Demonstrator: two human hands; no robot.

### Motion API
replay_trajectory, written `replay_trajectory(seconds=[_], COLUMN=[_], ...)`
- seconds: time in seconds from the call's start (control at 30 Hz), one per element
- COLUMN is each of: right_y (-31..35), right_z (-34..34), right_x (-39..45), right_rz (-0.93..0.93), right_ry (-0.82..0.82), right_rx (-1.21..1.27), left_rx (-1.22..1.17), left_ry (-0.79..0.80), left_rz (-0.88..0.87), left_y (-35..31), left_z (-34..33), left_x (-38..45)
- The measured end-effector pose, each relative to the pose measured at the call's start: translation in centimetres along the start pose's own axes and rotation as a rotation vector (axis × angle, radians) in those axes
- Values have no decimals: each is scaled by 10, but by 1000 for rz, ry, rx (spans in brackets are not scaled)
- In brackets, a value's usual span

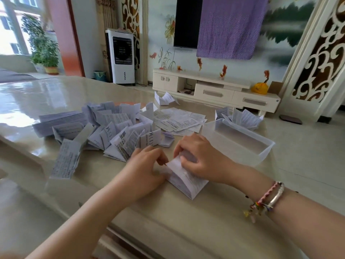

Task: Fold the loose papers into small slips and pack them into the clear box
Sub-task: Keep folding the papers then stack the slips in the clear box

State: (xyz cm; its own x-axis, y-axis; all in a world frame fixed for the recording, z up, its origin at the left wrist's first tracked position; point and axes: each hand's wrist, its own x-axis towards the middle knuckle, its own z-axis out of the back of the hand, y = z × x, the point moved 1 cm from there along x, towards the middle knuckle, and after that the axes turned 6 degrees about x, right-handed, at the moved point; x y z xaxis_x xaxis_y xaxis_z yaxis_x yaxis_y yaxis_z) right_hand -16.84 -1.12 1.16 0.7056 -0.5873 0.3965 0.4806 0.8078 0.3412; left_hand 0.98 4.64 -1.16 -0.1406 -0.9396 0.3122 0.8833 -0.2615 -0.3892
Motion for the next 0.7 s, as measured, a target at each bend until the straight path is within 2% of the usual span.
replay_trajectory(seconds=[0.17, 0.7], right_y=[-11, -13], right_z=[-19, -29], right_x=[6, 6], right_rz=[20, 83], right_ry=[107, 102], right_rx=[49, 11], left_rx=[-55, -187], left_ry=[1, 19], left_rz=[99, 162], left_y=[9, 12], left_z=[4, 2], left_x=[-10, -9])
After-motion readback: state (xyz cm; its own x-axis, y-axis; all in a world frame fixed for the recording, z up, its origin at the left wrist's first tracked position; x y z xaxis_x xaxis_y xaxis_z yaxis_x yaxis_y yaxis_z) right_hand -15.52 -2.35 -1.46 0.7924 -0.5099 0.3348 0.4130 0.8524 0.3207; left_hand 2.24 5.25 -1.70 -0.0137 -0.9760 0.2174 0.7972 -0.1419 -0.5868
